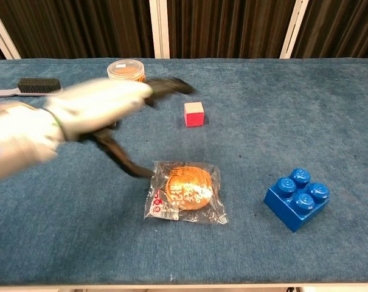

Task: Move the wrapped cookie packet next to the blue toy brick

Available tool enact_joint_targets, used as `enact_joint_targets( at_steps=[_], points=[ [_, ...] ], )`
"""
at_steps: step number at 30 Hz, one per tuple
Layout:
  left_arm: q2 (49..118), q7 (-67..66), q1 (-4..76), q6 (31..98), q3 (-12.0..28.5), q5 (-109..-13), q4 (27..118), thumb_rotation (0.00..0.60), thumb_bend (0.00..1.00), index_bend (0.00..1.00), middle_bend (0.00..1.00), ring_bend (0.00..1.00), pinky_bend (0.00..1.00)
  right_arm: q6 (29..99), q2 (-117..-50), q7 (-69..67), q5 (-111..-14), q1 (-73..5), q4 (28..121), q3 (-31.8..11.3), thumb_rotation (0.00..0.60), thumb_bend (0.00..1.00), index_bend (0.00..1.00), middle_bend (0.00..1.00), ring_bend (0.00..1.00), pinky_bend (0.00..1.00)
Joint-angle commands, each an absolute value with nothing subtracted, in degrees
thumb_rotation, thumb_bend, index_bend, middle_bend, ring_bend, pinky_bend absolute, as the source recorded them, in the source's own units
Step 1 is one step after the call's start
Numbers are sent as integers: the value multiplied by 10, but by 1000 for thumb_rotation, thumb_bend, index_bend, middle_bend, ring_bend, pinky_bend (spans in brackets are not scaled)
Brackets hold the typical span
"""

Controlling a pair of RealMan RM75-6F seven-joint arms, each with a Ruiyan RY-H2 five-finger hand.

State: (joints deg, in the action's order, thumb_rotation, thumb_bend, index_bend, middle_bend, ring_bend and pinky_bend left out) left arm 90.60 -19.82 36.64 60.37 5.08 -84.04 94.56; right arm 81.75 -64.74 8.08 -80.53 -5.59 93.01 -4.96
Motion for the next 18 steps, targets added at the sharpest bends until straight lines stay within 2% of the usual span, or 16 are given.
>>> enact_joint_targets(
  at_steps=[1, 7, 12, 15, 18],
  points=[
    [791, -269, 297, 681, 32, -797, 1005, 600, 0, 0, 0, 0, 168, 817, -648, 83, -805, -56, 930, -49, 600, 302, 0, 0, 0, 0],
    [684, -244, 188, 814, -16, -818, 1004, 600, 0, 0, 0, 0, 112, 811, -653, 96, -798, -60, 931, -51, 600, 303, 0, 0, 0, 0],
    [697, -255, 94, 934, -23, -795, 961, 600, 17, 0, 0, 0, 60, 799, -664, 121, -785, -67, 931, -53, 600, 303, 0, 0, 0, 0],
    [716, -190, 69, 953, -21, -795, 921, 600, 40, 0, 0, 0, 59, 794, -669, 131, -780, -70, 930, -54, 600, 302, 0, 0, 0, 0],
    [717, -154, 61, 943, -17, -789, 906, 600, 51, 0, 0, 0, 56, 793, -671, 135, -779, -72, 930, -55, 600, 303, 0, 0, 0, 0]
  ],
)
